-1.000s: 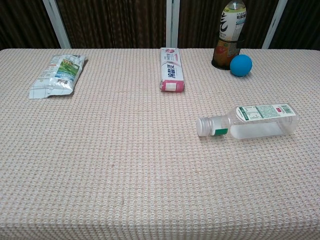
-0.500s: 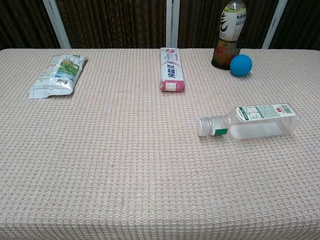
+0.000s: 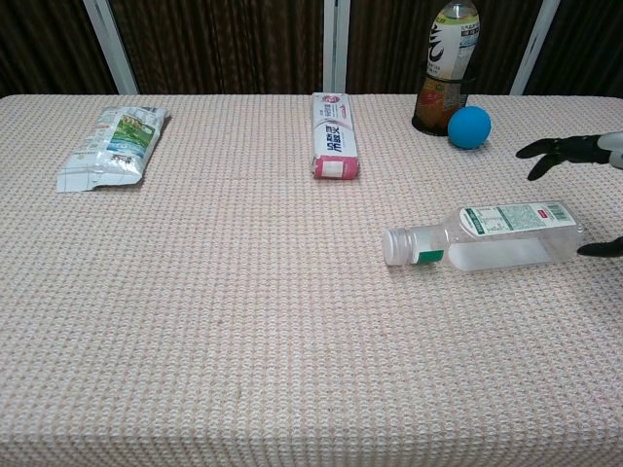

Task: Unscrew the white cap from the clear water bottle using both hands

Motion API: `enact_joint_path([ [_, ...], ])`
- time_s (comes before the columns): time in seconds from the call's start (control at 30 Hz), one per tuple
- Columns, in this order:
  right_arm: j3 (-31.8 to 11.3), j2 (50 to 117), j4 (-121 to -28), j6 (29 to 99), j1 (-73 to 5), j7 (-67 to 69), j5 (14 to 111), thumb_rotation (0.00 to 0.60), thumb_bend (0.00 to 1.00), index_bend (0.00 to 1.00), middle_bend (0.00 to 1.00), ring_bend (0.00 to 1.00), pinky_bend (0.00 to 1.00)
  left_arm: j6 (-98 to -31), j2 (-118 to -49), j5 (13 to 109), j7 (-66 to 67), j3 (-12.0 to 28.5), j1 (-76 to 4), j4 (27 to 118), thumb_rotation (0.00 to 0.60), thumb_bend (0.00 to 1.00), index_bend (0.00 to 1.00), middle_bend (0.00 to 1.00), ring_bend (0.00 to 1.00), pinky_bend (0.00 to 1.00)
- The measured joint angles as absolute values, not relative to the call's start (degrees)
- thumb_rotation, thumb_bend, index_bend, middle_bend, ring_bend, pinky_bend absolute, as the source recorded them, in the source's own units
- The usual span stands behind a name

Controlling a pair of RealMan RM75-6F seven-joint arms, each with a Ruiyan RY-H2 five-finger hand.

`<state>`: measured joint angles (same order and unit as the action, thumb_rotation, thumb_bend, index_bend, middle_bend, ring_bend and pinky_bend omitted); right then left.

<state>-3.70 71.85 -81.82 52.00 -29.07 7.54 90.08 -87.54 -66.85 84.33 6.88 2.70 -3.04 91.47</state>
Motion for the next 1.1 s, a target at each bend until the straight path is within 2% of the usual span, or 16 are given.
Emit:
enact_joint_path([
  [0.17,-3.51,75.19,-78.76,48.17,-32.63,7.93,89.83,0.6,0.1,0.04,0.18,0.02,0.0,-87.37,-66.81,84.25,6.95,2.88,-3.21,91.54,0.6,0.0,0.13,0.09,0.0,0.02],
  [0.47,-2.02,78.24,-76.4,49.8,-33.82,7.02,90.9,0.6,0.16,0.24,0.31,0.11,0.06,-86.32,-66.88,84.29,6.57,2.96,-3.87,91.14,0.6,0.0,0.13,0.09,0.0,0.02],
  [0.53,-2.01,78.81,-75.94,50.72,-33.78,6.96,90.86,0.6,0.21,0.32,0.36,0.16,0.12,-86.24,-66.85,84.48,6.46,3.01,-4.04,91.05,0.6,0.0,0.13,0.09,0.0,0.02],
  [0.63,-2.15,79.85,-75.05,52.31,-33.74,6.85,90.93,0.6,0.33,0.49,0.47,0.28,0.26,-85.82,-66.68,85.01,6.28,3.11,-4.61,90.98,0.6,0.0,0.13,0.09,0.0,0.02],
  [0.73,-2.43,81.07,-74.24,54.26,-33.82,7.69,91.23,0.6,0.4,0.61,0.53,0.37,0.39,-85.19,-66.19,86.08,5.9,3.17,-5.49,91.01,0.6,0.0,0.13,0.09,0.0,0.02],
  [0.93,-3.64,83.71,-73.15,57.74,-34.94,14.24,92.63,0.6,0.5,0.64,0.56,0.41,0.43,-82.69,-66.03,88.4,0.58,3.99,-8.9,90.72,0.6,0.0,0.13,0.11,0.0,0.02],
  [1.1,-5.3,87.57,-72.35,59.03,-38.16,20.58,93.77,0.6,0.55,0.66,0.56,0.42,0.44,-80.02,-66.67,92.03,-6.78,4.81,-13.51,90.23,0.6,0.0,0.13,0.11,0.0,0.02],
])
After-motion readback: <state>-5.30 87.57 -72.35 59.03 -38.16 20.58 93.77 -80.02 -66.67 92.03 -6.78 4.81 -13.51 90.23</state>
